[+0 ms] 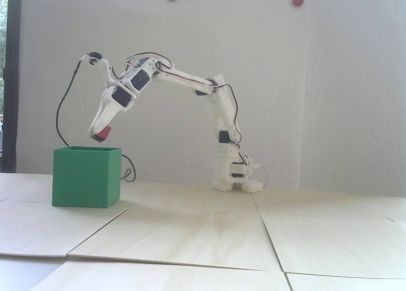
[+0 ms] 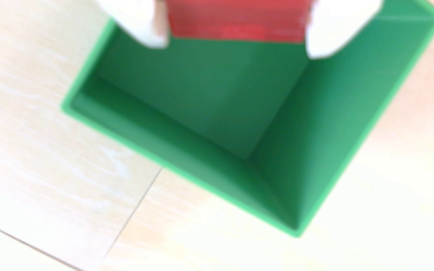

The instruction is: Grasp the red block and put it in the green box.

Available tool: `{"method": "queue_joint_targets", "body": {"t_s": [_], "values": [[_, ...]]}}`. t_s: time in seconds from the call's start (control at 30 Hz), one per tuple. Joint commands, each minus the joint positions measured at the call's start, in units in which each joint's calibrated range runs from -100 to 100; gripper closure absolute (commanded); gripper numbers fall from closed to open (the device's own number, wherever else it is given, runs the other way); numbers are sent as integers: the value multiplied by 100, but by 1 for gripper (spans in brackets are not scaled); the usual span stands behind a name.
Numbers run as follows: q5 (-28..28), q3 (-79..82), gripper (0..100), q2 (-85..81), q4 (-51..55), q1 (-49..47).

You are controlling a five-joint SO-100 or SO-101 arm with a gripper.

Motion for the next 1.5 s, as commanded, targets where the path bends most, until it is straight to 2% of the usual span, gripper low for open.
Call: {"method": "queue_joint_targets", "body": {"t_s": [0.0,0.3,0.47,0.63,1.13,1.17,1.27,1.37,1.47], "values": [[-26,-541,98,-165,59,18],[-26,-603,98,-133,-17,-215],[-83,-1180,98,9,59,-303],[-83,-1633,98,214,590,-311],[-83,-1659,97,593,582,-239],[-89,-1659,96,585,582,-239],[-99,-1659,82,570,582,-183],[-78,-1659,76,570,582,-159],[-68,-1659,75,570,582,-175]]}}
